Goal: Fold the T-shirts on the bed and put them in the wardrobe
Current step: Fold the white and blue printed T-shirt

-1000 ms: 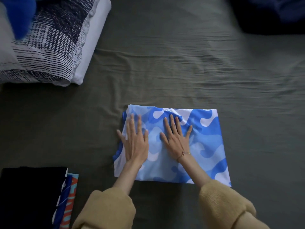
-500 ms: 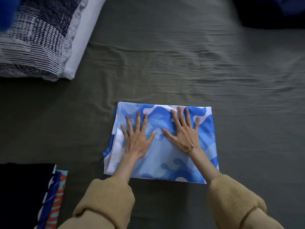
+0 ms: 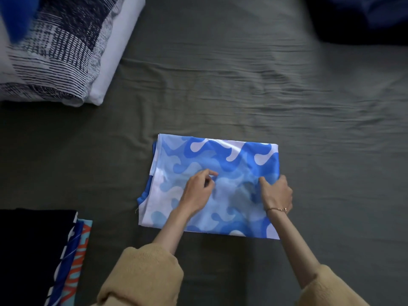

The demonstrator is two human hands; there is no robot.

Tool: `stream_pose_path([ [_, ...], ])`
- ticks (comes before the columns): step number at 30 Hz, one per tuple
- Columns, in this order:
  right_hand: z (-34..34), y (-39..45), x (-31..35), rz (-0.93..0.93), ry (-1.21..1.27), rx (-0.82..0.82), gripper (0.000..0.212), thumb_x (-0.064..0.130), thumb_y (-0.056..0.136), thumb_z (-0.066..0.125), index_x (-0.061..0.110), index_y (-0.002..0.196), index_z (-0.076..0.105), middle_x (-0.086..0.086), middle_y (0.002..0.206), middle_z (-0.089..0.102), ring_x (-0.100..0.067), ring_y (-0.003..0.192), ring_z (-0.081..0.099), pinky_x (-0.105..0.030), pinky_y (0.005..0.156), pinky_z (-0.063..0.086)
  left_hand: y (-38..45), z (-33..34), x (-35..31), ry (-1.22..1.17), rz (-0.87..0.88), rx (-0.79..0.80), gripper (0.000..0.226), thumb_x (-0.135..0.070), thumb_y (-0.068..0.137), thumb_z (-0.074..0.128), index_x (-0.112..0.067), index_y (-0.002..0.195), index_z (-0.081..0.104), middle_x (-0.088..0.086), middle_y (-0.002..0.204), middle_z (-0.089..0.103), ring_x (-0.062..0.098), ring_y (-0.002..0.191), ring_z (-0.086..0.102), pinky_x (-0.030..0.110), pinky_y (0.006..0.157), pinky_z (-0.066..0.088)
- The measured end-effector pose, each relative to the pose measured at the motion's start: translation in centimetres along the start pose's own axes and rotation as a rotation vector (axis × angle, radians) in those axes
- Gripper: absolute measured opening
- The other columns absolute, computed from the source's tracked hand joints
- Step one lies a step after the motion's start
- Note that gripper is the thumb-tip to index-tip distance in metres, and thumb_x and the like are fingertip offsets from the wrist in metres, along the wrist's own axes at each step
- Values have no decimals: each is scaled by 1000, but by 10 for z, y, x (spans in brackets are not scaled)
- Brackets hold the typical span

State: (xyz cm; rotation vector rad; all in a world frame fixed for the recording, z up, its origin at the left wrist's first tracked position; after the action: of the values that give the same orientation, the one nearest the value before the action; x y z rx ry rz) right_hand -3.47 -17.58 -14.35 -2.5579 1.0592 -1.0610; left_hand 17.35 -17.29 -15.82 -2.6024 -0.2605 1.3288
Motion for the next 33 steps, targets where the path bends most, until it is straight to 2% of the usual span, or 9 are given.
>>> stream_pose_path([
  [7,18,-45,54,-234,190,156,22,13,87,52,5,108,49,-16,88,60,-40,89,55,-32,68,32,0,-36,34,-389,-284,-57,25,-8,100,37,-8,115,57,5,78,57,12,58,51,9,51,42],
  [11,49,-77,87,-337,153,282,37,10,89,50,4,124,43,-21,102,61,-39,96,54,-31,67,29,-4,-65,56,-437,-339,-121,26,-6,100,36,-16,114,55,4,73,53,12,55,48,10,46,41],
  [15,92,-105,114,-398,81,417,45,7,89,48,1,132,36,-25,107,58,-41,99,53,-31,66,26,-4,-85,74,-574,-378,-199,28,-5,101,34,-10,112,60,5,68,51,7,43,48,11,41,37],
  [20,140,-127,136,-374,48,562,55,5,90,46,1,141,26,-27,110,57,-41,100,55,-32,71,39,-10,-94,90,-768,-467,-257,29,-14,100,38,-10,90,65,5,67,53,2,41,50,16,43,41],
  [22,158,-133,139,-353,68,607,57,5,87,45,3,141,25,-28,107,58,-44,94,59,-41,80,49,-12,-93,89,-913,-479,-229,34,-20,102,36,-10,83,63,3,69,62,3,49,59,17,45,47],
  [25,177,-141,140,-315,123,698,56,6,86,45,8,139,25,-29,104,60,-45,83,63,-49,74,55,-13,-99,85,-1005,-503,-188,39,-30,102,35,-9,80,60,-3,54,65,4,45,60,14,41,44],
  [28,177,-139,138,-318,153,760,57,21,93,49,14,144,25,-24,102,62,-34,75,64,-32,65,57,-14,-104,81,-967,-407,-99,33,-34,99,41,-13,91,65,-4,66,70,3,60,66,14,51,49],
  [31,172,-132,135,-315,174,811,55,23,94,41,23,147,25,-24,100,61,-36,86,62,-42,82,54,-18,-106,84,-909,-369,-43,38,-47,87,55,-17,106,69,3,96,74,17,91,70,27,75,56],
  [33,166,-126,132,-336,226,802,46,12,94,37,21,139,40,-18,93,61,-30,82,61,-43,85,53,-18,-110,91,-647,-340,-112,33,-46,82,64,-18,99,70,2,92,73,21,90,69,35,79,57],
])
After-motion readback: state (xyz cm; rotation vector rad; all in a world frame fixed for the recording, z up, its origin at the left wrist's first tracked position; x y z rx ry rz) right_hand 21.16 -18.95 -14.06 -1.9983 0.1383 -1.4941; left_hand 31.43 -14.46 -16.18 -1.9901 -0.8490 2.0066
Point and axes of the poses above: each hand's wrist, its own y-axis towards the middle knuckle, its own z-axis out of the palm, x = y × z, the point moved 5 cm from there along y, towards the middle knuckle
